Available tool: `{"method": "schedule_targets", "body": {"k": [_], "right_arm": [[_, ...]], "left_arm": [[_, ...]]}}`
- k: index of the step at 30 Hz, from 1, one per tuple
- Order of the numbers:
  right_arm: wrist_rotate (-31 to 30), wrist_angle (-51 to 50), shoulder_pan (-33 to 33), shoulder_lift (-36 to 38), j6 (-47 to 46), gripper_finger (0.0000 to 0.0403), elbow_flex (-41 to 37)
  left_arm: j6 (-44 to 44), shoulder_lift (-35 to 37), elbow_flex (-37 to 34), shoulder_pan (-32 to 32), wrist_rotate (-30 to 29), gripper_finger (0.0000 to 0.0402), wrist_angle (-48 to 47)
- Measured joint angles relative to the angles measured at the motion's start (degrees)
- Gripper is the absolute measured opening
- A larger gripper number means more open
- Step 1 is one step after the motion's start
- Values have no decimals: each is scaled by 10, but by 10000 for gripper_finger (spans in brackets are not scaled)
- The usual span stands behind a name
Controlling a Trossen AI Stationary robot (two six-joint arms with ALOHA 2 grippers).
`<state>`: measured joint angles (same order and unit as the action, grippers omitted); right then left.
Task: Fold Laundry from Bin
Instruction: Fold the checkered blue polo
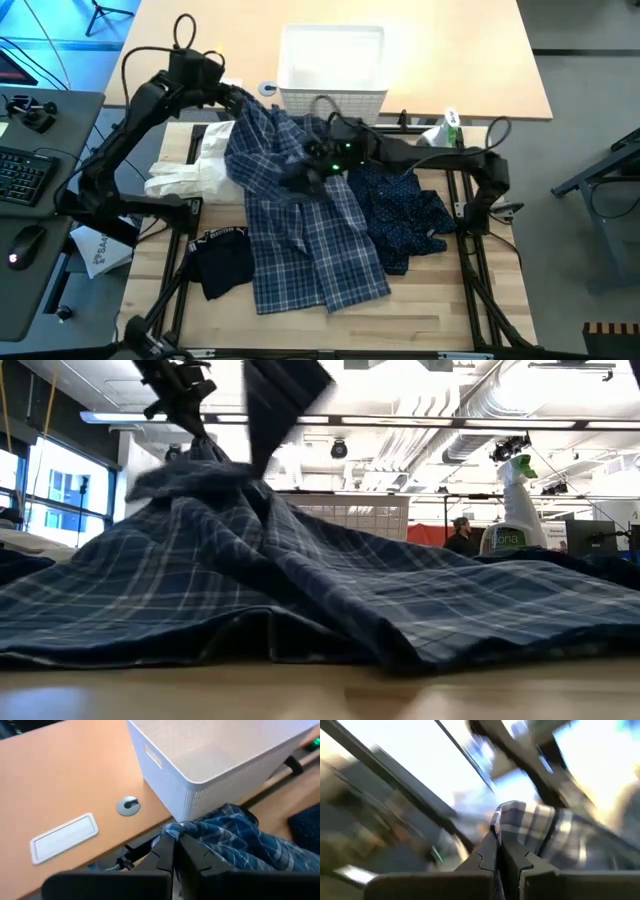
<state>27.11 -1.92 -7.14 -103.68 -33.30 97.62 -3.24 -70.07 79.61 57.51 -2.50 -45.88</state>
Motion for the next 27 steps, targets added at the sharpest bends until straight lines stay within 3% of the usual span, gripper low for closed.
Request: {"method": "schedule_targets", "body": {"k": [3, 7, 9, 11, 14, 17, 23, 25, 27], "right_arm": [[10, 237, 10, -21, -73, 0, 1], [34, 547, 28, -34, -159, 0, 11], [34, 642, 44, -29, -150, 0, 12], [32, 670, 60, -25, -125, 0, 13], [-8, 591, 71, -24, -96, 0, 13], [-96, 388, 69, -24, -86, 0, 13], [-265, 19, 27, -28, -167, 0, 12], [-271, -17, 9, -35, -190, 0, 12], [-230, 37, -5, -48, -203, 0, 11]], "left_arm": [[-33, -18, 0, 15, 39, 0, -1], [-86, -46, 0, 21, 48, 0, 0], [-105, -62, 0, 22, 48, 0, 4], [-119, -75, 0, 22, 50, 0, 8], [-138, -83, 0, 21, 49, 0, 8], [-154, -84, -1, 22, 46, 0, 13], [-175, -78, 4, 26, 49, 0, 22], [-175, -78, 4, 26, 48, 0, 21], [-175, -78, 4, 26, 48, 0, 21]]}}
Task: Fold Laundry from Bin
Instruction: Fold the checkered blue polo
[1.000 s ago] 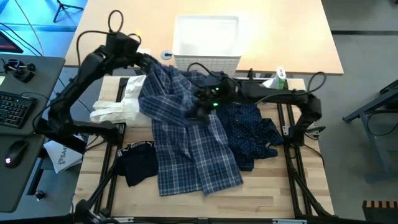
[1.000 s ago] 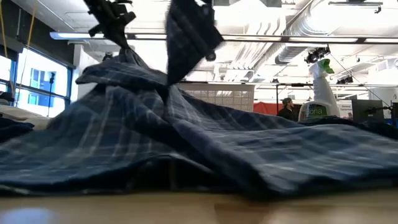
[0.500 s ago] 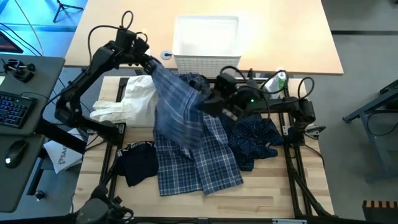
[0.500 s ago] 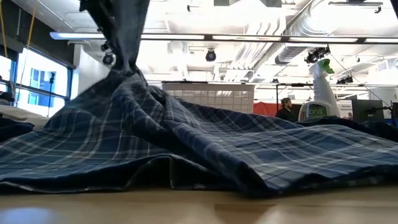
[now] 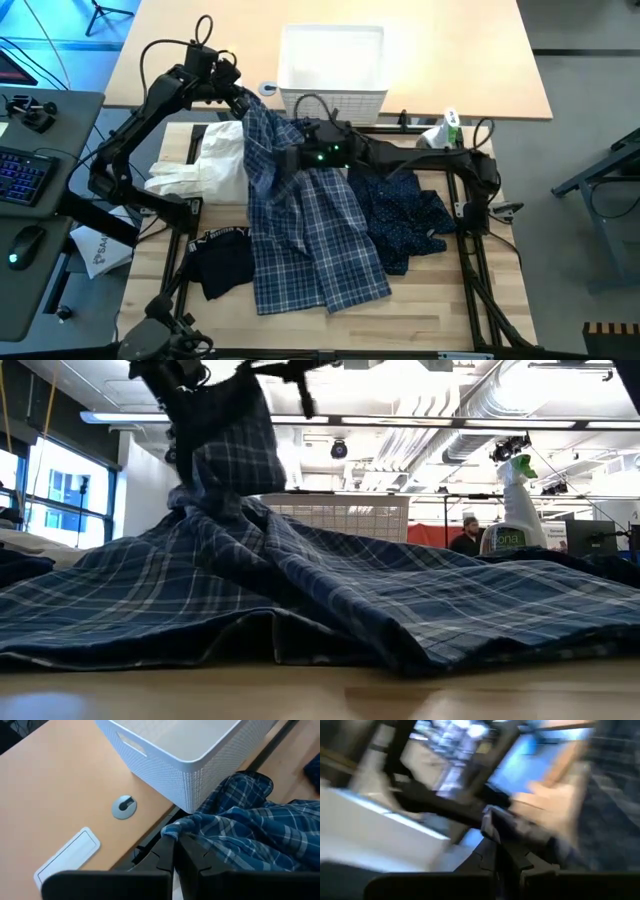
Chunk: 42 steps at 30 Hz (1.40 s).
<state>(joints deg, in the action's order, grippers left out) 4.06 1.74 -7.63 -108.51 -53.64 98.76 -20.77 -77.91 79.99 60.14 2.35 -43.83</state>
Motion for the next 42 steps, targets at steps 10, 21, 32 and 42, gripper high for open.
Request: {"method": "schedule_targets", "body": {"k": [10, 21, 32, 42], "right_arm": [[53, 97, -3, -25, 13, 0, 4], [-14, -119, -12, -121, 34, 0, 3], [96, -98, -30, -217, 36, 52, 3], [103, -230, -32, -91, 65, 138, 3]], "left_arm": [[1, 0, 0, 0, 1, 0, 1], [12, 0, 0, -1, 22, 0, 5], [26, 0, 0, -24, 38, 0, 2], [26, 0, 1, -32, 34, 0, 6]]}}
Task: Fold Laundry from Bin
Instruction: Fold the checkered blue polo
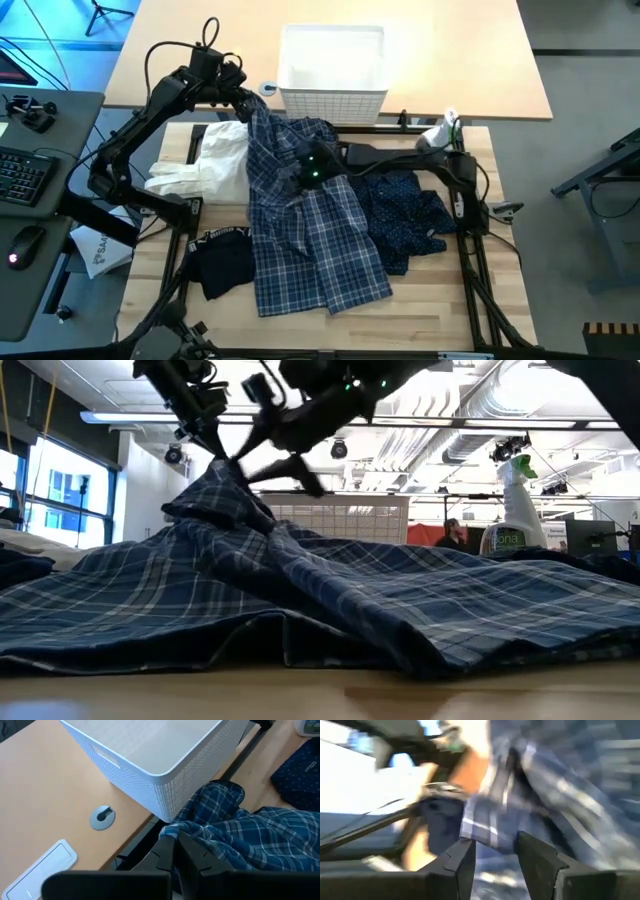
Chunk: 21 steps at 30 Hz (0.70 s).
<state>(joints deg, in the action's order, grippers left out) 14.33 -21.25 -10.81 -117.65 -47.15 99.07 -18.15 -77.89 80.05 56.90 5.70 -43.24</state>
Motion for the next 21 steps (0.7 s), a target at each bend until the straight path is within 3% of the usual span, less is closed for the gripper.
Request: {"method": "schedule_targets", "body": {"k": [4, 8, 13, 17, 21], "right_arm": [[-111, -60, 4, 12, -30, 120, 0], [-96, 2, 8, -44, -38, 70, -7], [-74, 190, 23, -125, -55, 8, -4], [-38, 220, 20, -148, -55, 18, -5], [-23, 178, 21, -114, -32, 56, -5]], "left_arm": [[7, 0, 0, -6, 2, 0, -1], [41, 0, 0, -28, 21, 0, 3], [92, 0, 0, -82, 81, 0, 33], [110, 0, 0, -119, 91, 0, 64], [111, -1, 0, -140, 88, 0, 88]]}}
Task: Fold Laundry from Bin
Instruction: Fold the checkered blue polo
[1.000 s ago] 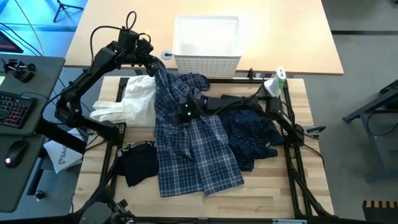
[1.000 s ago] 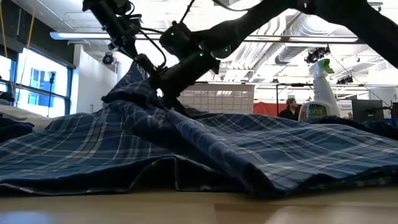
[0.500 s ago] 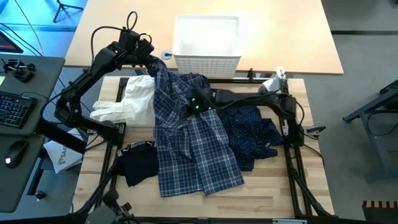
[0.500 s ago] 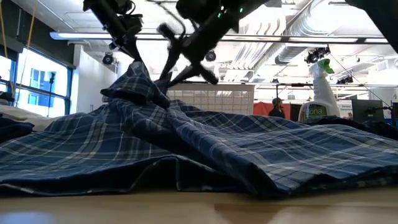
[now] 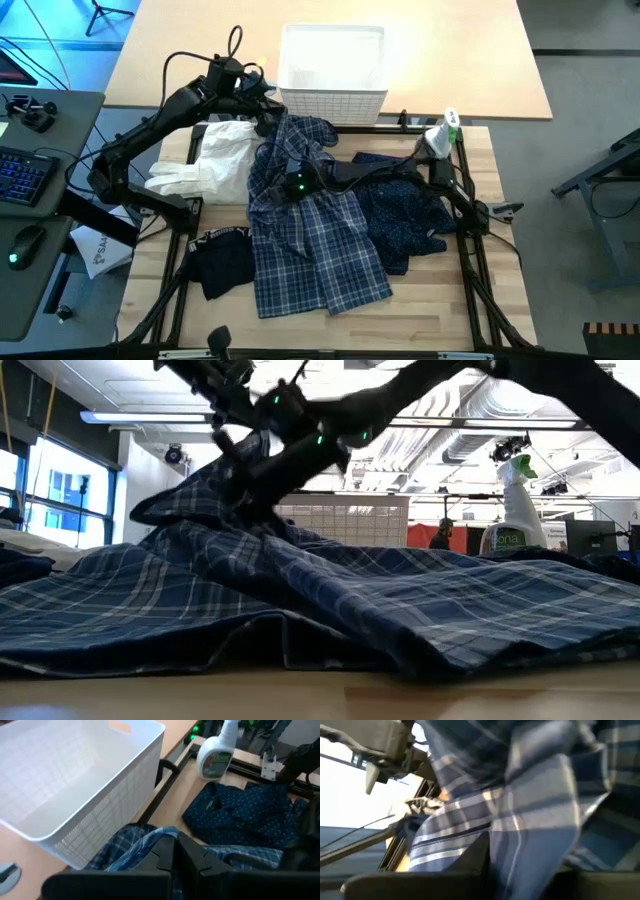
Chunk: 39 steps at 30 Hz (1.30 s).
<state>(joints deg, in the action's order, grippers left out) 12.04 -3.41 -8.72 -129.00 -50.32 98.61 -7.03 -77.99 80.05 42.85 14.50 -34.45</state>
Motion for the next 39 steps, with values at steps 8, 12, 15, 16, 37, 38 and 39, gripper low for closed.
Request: {"method": "schedule_targets", "body": {"k": [8, 12, 15, 16, 37, 38, 39], "right_arm": [[-92, -187, 27, 87, 83, 143, 0], [-177, -263, 88, 94, 69, 155, -1], [-207, -291, 116, 97, 20, 154, -2], [-224, -307, 121, 104, 4, 152, -2], [-225, -504, 169, 309, 15, 139, -1], [-229, -514, 166, 309, 28, 139, -1], [-242, -524, 166, 309, 39, 139, -3]], "left_arm": [[15, -38, -6, -20, -7, 0, 37], [15, -75, -6, -26, -8, 0, 48], [10, -116, -6, -34, -16, 0, 57], [10, -133, -6, -37, -22, 2, 61], [1, -125, -6, 3, 28, 172, -57], [1, -102, -6, -4, 26, 172, -74], [7, -80, -5, -14, 20, 172, -92]]}}
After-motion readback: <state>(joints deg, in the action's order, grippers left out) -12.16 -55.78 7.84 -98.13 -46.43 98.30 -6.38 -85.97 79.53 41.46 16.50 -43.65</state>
